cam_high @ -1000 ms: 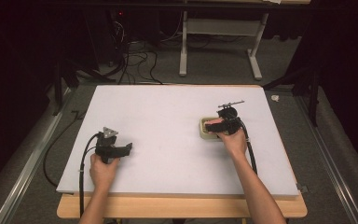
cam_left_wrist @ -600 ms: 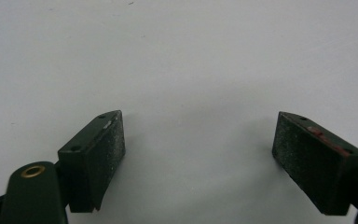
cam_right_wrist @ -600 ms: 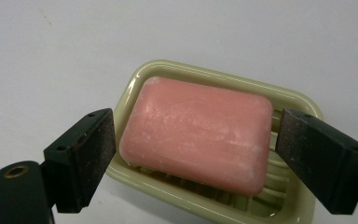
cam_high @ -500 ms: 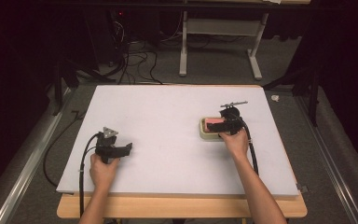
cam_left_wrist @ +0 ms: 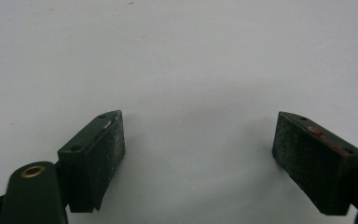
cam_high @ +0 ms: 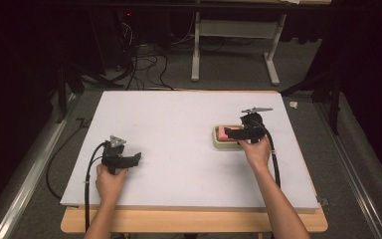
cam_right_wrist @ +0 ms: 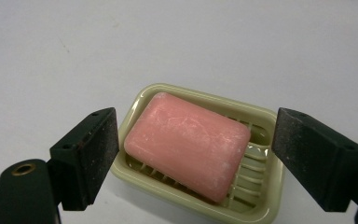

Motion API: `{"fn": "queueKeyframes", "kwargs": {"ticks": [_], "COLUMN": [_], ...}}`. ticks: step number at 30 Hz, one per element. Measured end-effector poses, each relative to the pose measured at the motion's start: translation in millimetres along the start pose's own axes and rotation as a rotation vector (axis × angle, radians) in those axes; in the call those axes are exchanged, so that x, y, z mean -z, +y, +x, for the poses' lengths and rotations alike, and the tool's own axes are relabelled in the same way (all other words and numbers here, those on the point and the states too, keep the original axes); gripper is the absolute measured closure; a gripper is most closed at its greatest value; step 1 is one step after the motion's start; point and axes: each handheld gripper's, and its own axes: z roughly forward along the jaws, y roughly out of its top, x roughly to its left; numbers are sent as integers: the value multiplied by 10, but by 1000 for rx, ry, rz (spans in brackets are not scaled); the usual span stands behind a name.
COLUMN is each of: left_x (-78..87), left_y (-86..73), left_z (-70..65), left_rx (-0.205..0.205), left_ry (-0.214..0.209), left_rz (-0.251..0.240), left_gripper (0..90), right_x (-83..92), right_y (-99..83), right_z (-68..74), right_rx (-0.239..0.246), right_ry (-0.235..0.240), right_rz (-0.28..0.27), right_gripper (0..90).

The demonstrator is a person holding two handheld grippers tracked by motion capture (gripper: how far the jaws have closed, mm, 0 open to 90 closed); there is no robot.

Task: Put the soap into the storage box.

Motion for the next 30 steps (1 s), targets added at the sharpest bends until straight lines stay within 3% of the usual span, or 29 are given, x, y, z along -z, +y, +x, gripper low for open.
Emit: {"fn": "queueKeyframes", "kwargs": {"ticks": [30], "left_x": [0], "left_y": [0], "left_z": [0], "left_rx": [0], "left_ry": [0], "left_rz": [0], "left_gripper": [174], "right_x": [346], "right_y": [-126], "right_z": [-206], "right_rx": [-21], "right_ry": [-3], "right_rz": [-100], "right_gripper": [179]}}
